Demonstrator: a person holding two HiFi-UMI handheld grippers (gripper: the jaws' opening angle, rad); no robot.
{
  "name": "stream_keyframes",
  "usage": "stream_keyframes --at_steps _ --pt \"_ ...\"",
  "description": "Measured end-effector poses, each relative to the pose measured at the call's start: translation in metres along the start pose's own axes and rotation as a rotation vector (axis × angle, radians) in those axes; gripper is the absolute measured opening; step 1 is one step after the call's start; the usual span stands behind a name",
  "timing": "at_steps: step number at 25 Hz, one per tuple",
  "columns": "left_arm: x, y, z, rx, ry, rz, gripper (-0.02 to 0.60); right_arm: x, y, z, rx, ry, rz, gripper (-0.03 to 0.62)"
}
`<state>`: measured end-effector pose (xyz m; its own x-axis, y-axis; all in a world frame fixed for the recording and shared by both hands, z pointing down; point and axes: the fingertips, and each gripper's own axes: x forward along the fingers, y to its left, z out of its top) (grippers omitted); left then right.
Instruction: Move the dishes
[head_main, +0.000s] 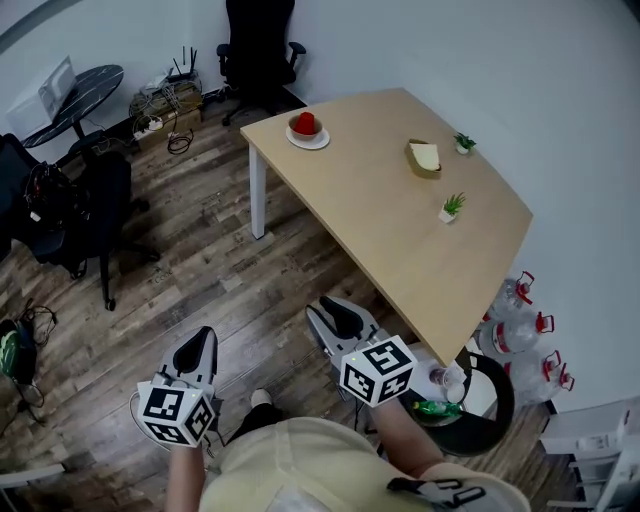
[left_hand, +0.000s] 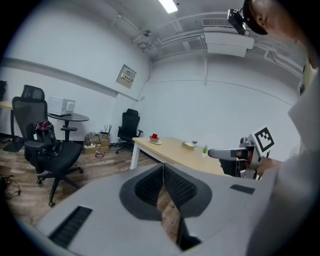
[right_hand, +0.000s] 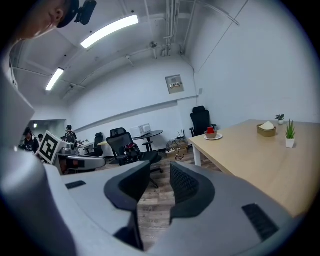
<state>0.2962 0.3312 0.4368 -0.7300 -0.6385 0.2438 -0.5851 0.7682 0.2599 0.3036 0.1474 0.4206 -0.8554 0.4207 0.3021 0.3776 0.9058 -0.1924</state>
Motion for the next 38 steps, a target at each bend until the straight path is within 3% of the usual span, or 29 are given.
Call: stream_keyframes --at_steps 4,9,14,18,30,34,38 --pt "0.008 0.026 0.003 -0.005 0.009 -0.014 0.017 0.027 0.0 0.007 -0.006 -0.005 -0.016 0.15" --pt "0.034 0.039 -0.005 -0.071 0.032 -0.045 0.017 0.057 -0.007 0.015 0.005 0.011 -0.021 0.202" --pt "0.08 0.046 0.0 -0.042 0.073 -0.086 0.017 0.099 -0.042 0.035 0.014 -0.025 -0.042 0.208" --pt "0.116 0.067 0.011 0.006 0.102 -0.065 0.017 0.138 -0.069 0.052 0.039 -0.032 -0.042 0.207" --pt "0.247 0.117 0.07 -0.005 0.118 -0.074 0.018 0.241 -0.168 0.115 0.031 -0.018 -0.083 0.224" --pt "0.289 0.128 0.081 -0.027 0.117 -0.099 0.018 0.262 -0.195 0.127 0.028 -0.01 -0.101 0.224" --pt "0.331 0.131 0.095 0.003 0.105 -0.145 0.018 0.284 -0.226 0.139 0.005 -0.018 -0.142 0.224"
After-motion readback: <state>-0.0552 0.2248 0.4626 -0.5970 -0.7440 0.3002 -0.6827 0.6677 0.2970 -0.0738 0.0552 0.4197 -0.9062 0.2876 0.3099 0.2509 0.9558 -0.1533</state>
